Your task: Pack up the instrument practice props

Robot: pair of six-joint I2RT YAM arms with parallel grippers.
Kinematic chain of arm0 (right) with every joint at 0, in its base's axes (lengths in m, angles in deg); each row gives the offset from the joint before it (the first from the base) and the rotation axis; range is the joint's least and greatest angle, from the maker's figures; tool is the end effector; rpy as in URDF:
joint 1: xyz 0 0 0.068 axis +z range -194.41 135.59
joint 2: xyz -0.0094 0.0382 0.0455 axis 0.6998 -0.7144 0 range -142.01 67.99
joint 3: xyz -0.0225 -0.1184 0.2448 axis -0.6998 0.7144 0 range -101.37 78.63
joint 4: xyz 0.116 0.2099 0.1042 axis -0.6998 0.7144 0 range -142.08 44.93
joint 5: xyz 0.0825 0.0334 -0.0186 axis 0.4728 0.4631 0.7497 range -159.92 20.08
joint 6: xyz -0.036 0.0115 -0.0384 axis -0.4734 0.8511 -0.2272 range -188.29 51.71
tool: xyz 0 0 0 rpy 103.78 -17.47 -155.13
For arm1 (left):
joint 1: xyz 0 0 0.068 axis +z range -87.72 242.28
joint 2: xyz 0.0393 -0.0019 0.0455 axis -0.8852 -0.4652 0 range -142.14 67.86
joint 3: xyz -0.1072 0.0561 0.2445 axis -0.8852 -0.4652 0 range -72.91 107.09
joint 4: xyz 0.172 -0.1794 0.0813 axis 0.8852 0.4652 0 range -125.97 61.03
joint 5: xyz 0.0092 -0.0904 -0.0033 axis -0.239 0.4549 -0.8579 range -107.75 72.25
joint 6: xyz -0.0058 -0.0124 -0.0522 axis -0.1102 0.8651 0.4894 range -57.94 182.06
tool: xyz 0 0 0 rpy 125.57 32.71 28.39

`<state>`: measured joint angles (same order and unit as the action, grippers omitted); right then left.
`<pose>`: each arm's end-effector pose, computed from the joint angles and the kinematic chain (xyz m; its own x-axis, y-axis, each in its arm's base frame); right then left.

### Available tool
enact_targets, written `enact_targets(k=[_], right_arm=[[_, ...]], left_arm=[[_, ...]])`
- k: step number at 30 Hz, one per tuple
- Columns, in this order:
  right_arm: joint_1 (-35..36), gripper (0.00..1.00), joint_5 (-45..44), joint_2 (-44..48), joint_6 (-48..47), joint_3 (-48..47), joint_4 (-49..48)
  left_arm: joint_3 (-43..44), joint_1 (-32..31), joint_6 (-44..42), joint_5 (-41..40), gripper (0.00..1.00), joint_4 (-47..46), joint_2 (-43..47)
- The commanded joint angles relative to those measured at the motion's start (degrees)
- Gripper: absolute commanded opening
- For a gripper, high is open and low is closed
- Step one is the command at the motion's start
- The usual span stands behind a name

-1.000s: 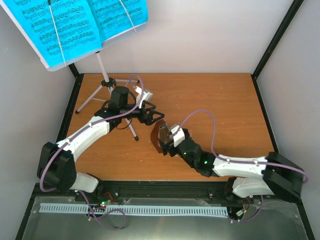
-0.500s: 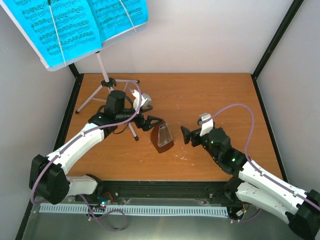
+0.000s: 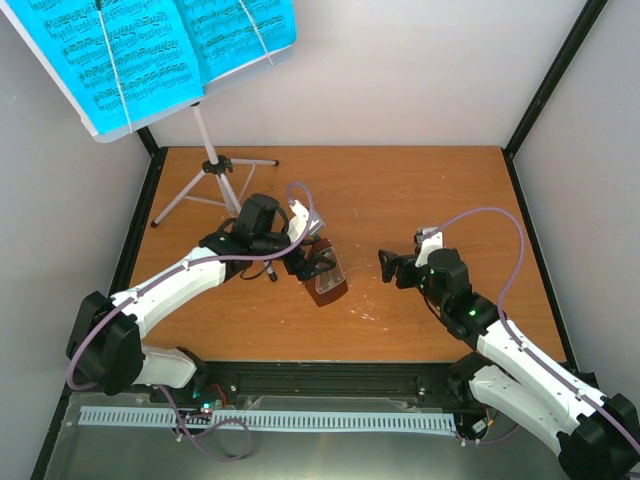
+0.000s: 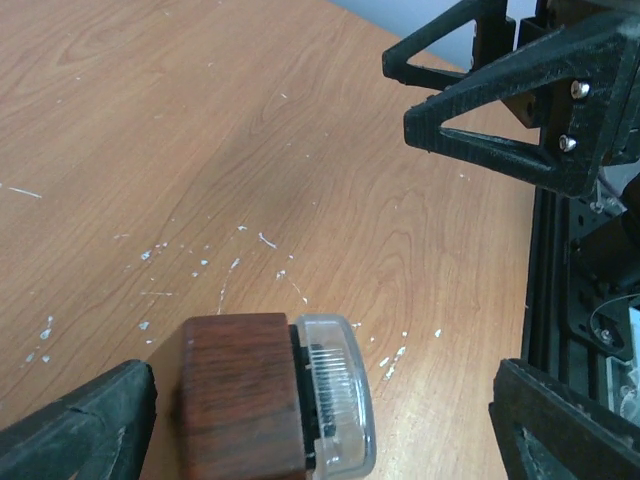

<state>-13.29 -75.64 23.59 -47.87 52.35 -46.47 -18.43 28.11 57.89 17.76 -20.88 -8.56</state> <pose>0.1586 0.0916 0.2351 -0.4750 0.1188 -0.8719 -0.2885 0.9150 0.2819 0.2282 -0.1799 0.2721 -0.4359 0.3674 -0.8216 0.8748 0.3874 -0.2909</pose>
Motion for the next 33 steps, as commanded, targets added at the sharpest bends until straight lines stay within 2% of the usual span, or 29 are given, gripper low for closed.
enact_targets(k=[1,4,18,28,33], right_arm=[[-0.7,1.00,0.9,0.5,2.5,1.3,0.8],[-0.8,1.00,0.9,0.8,3.5,1.8,0.8],[-0.9,1.00,0.1,2.1,5.2,3.1,0.7],[-0.9,1.00,-1.5,3.9,5.1,2.9,2.6],[-0.9,1.00,-3.5,5.6,4.5,1.7,4.8]], left_arm=[[0.2,-1.7,-2.1,-3.2,0.88,0.5,-0.8],[0.0,-1.8,-2.1,-4.2,0.81,0.1,-0.7],[-0.3,-3.0,-1.0,-9.2,0.58,-0.7,-0.2],[0.0,-3.0,0.0,-10.9,0.45,-0.6,0.0],[0.6,-3.1,3.9,-16.3,0.40,0.1,1.0]])
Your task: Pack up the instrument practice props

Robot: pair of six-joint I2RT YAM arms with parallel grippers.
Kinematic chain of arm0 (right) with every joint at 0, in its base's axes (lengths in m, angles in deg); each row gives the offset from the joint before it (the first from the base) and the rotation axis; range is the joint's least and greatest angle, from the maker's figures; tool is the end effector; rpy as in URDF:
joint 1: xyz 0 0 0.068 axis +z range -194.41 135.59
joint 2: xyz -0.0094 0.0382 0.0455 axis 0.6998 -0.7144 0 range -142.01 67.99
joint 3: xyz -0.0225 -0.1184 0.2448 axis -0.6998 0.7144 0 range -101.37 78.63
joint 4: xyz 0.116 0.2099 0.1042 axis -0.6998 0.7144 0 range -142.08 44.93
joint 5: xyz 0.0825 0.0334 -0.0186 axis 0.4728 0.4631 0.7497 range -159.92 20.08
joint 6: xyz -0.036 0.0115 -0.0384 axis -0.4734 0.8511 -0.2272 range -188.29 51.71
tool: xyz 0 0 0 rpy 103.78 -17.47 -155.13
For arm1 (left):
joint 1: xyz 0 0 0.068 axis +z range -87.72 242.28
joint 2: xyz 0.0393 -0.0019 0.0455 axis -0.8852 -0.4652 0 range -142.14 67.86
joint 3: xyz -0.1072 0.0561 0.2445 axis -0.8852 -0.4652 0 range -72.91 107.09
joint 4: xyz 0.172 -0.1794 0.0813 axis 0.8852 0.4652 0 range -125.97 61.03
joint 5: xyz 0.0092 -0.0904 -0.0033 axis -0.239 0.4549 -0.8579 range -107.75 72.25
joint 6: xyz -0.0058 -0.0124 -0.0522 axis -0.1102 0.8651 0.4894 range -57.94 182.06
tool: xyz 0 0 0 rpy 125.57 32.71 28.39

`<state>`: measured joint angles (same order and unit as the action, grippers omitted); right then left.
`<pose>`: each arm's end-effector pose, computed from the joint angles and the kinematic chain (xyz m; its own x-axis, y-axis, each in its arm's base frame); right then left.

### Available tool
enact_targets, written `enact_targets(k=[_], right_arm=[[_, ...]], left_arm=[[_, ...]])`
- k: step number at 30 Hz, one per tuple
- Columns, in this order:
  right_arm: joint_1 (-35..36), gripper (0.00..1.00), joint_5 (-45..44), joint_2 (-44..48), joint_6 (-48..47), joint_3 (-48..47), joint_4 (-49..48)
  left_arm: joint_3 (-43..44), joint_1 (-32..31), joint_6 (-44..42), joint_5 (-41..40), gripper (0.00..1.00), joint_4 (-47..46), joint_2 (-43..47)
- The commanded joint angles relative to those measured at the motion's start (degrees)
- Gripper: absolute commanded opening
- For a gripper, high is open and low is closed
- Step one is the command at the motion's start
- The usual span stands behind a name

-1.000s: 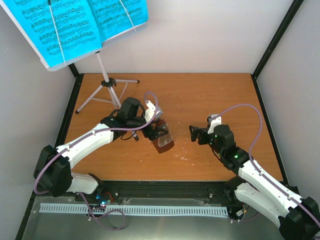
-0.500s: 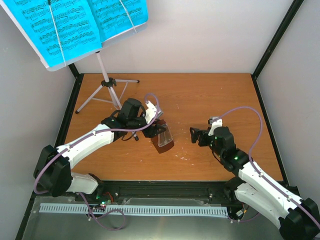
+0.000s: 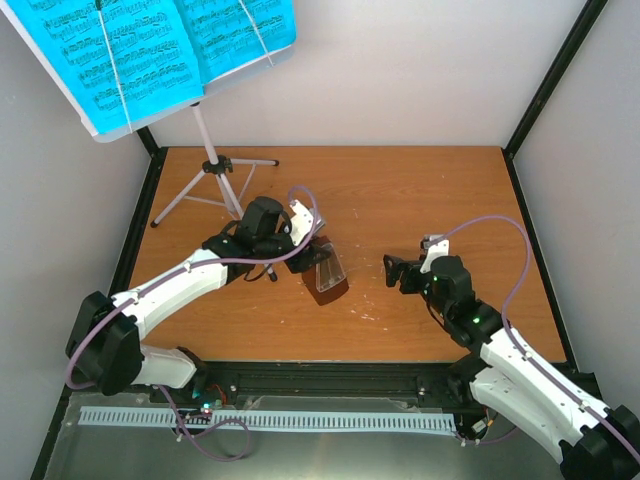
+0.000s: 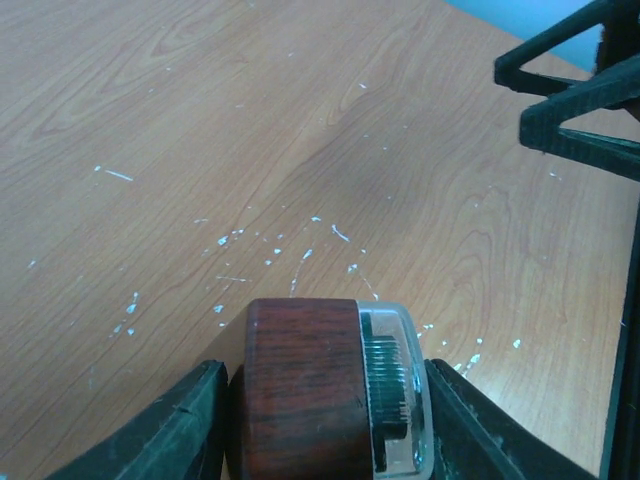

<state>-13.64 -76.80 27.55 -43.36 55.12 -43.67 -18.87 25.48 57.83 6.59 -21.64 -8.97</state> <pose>0.1481 0.0832 0.2241 -0.5083 0.1845 -0.8412 -0.2212 0.9161 0.3345 0.2264 -0.1878 0.2666 -0.4224 0.3998 -0.8135 0.8423 0.5046 -0.1893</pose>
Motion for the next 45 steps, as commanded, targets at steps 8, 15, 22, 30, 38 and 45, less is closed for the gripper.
enact_targets(k=[8,15,22,30,38,45], right_arm=[[-0.5,1.00,-4.1,4.3,0.2,-1.0,4.3],[-0.5,1.00,-4.0,6.1,1.5,0.3,5.2],[-0.5,1.00,-3.3,7.0,3.2,1.5,4.7],[-0.5,1.00,-2.1,7.5,4.5,3.4,4.1],[-0.5,1.00,2.5,7.1,9.6,5.4,5.8],[-0.5,1.00,5.3,11.7,12.1,8.7,9.5]], left_arm=[[1.1,-5.3,16.1,-15.9,0.42,1.2,3.2],[2.6,-11.1,24.8,-18.6,0.68,2.0,0.8],[2.0,-12.9,28.8,-14.7,0.83,3.0,0.9],[0.1,-13.1,31.4,-2.8,0.86,2.4,2.0],[-5.2,-13.2,33.2,12.1,0.90,-9.2,2.4],[-5.8,-11.2,28.8,7.3,0.99,-5.9,8.9]])
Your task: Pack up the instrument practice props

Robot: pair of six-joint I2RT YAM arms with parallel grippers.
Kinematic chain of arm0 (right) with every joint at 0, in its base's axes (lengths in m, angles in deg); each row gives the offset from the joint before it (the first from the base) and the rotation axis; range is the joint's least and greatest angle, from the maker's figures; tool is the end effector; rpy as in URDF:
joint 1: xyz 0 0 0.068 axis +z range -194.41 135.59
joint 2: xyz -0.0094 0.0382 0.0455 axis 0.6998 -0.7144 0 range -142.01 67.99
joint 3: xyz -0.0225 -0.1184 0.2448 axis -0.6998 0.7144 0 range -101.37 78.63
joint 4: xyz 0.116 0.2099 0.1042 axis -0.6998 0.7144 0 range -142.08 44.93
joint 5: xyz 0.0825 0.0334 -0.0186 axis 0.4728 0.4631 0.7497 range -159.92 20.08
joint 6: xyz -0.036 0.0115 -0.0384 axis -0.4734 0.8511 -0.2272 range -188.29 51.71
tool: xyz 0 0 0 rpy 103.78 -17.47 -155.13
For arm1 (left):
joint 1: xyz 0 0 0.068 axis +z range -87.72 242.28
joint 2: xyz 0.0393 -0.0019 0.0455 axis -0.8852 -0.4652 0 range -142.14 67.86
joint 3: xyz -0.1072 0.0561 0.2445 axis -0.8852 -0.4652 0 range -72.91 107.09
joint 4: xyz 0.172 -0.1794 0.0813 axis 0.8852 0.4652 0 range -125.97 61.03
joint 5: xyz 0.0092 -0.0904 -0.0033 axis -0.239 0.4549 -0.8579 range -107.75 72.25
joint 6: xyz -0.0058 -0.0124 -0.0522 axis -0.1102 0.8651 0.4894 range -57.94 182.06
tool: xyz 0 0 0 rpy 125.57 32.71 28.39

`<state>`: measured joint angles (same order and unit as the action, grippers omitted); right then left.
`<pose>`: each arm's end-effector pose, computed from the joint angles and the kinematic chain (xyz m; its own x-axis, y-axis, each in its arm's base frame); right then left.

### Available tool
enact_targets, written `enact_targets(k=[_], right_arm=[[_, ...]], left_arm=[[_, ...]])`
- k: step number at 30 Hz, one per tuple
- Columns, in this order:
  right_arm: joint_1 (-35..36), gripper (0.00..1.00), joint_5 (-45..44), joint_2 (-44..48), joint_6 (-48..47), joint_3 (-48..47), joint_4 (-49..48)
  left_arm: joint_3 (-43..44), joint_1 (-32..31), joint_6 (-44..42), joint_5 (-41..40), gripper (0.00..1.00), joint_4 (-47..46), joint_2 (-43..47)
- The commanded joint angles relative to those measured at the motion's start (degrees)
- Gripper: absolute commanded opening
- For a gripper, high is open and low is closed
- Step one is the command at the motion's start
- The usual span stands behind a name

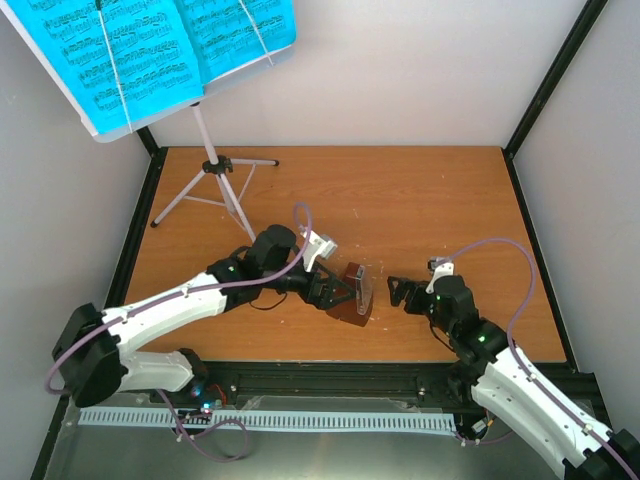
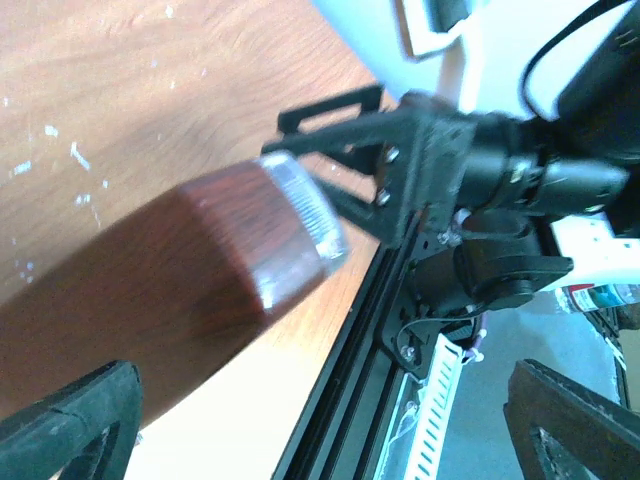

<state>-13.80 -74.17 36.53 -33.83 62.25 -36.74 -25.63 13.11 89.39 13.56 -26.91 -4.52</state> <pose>0.1231 0.0697 0.1901 -0.6155 0.2916 -0.7322 -0.1267 0.8804 0.4571 0.1650 -0.2193 0.2568 -0.7521 0.2704 -0.6010 0.6554 0.4023 -0.6392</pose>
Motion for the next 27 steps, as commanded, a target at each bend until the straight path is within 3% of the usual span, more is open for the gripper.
enact_targets(k=[1,5,10,14,20,27], right_arm=[[-0.4,1.00,3.8,3.1,2.7,2.1,2.7],[-0.4,1.00,10.8,2.9,2.5,4.6,1.0],[1.3,0.97,19.8,0.2,6.6,10.4,-8.6],[6.2,0.96,17.2,-0.3,8.5,13.0,-10.4],[12.8,0.95,12.6,0.7,7.0,14.9,-10.6],[13.8,0.90,13.0,-2.6,2.0,14.3,-15.4]], left_arm=[[1.1,2.4,-3.5,1.7,0.99,-0.5,5.4],[1.7,11.7,-6.8,11.2,0.99,-1.5,7.1],[7.9,16.9,-14.2,18.0,0.99,-1.2,5.4],[9.9,18.5,-14.4,22.3,0.99,-5.5,2.1],[13.3,18.6,-19.1,22.3,1.00,-2.3,-0.8],[11.4,18.6,-20.8,22.6,0.99,-3.4,0.1]])
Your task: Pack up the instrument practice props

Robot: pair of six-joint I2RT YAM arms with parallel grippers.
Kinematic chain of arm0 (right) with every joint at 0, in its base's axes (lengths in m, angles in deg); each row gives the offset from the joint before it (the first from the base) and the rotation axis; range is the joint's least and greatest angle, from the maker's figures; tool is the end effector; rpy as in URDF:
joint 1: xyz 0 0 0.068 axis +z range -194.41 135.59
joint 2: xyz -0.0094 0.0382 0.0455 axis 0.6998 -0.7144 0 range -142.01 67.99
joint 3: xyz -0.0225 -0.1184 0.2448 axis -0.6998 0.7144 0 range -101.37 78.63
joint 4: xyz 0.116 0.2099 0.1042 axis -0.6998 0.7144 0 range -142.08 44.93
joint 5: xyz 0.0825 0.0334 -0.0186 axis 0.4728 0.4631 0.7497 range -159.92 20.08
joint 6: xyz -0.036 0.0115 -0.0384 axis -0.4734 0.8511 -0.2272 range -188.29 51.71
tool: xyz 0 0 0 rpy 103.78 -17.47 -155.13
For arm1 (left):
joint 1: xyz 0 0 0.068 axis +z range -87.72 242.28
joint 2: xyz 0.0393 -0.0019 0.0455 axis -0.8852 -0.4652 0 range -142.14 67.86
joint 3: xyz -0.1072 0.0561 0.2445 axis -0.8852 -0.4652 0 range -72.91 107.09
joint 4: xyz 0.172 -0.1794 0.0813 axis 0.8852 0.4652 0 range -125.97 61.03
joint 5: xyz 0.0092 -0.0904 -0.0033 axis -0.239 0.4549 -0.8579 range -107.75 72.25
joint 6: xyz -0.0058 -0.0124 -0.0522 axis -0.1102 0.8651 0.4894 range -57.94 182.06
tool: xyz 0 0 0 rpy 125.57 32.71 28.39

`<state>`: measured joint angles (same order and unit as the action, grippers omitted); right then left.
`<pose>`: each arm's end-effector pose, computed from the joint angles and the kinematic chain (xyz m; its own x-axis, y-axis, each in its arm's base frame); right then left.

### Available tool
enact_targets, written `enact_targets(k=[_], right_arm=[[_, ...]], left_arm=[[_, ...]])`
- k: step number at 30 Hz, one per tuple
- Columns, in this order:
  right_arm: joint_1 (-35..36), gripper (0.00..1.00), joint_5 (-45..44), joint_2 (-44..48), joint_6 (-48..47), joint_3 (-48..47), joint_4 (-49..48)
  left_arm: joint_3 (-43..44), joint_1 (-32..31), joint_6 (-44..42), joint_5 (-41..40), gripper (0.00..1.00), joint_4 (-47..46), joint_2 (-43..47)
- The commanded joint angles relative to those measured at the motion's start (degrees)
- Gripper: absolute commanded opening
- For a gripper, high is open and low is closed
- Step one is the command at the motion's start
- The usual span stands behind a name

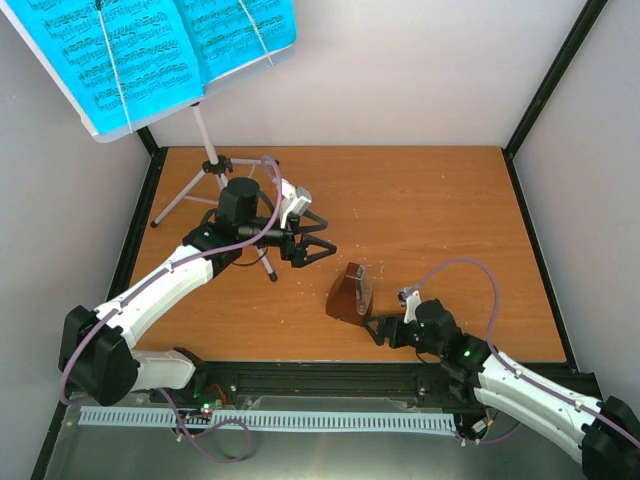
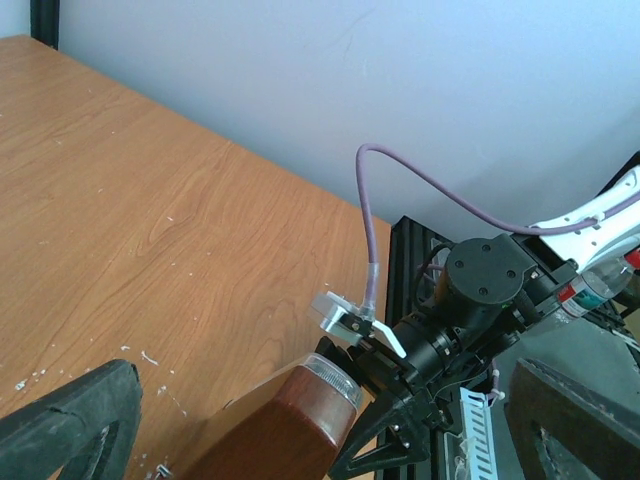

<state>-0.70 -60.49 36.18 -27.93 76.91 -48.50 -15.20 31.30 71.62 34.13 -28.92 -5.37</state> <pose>0.0889 0.0930 0.1213 -0.8106 0.1090 -0.5753 -0.3350 0.7196 0.6082 0.2295 -0.1705 0.3216 -0.4808 0.1691 -0.8604 0.8728 0.1860 -0.4512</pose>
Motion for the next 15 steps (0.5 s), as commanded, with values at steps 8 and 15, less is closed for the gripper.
enact_targets(k=[8,15], right_arm=[[0.7,0.88,0.7,-11.1,-7.9,-2.5,-9.6],[0.4,0.87,-8.0,-15.5,-9.6,-6.6,-8.0]], left_arm=[[0.1,0.4,-5.0,3.9,0.99,-1.9,-0.5],[-1.8,0.3,-2.1,6.8,1.00,-6.3,-1.7]])
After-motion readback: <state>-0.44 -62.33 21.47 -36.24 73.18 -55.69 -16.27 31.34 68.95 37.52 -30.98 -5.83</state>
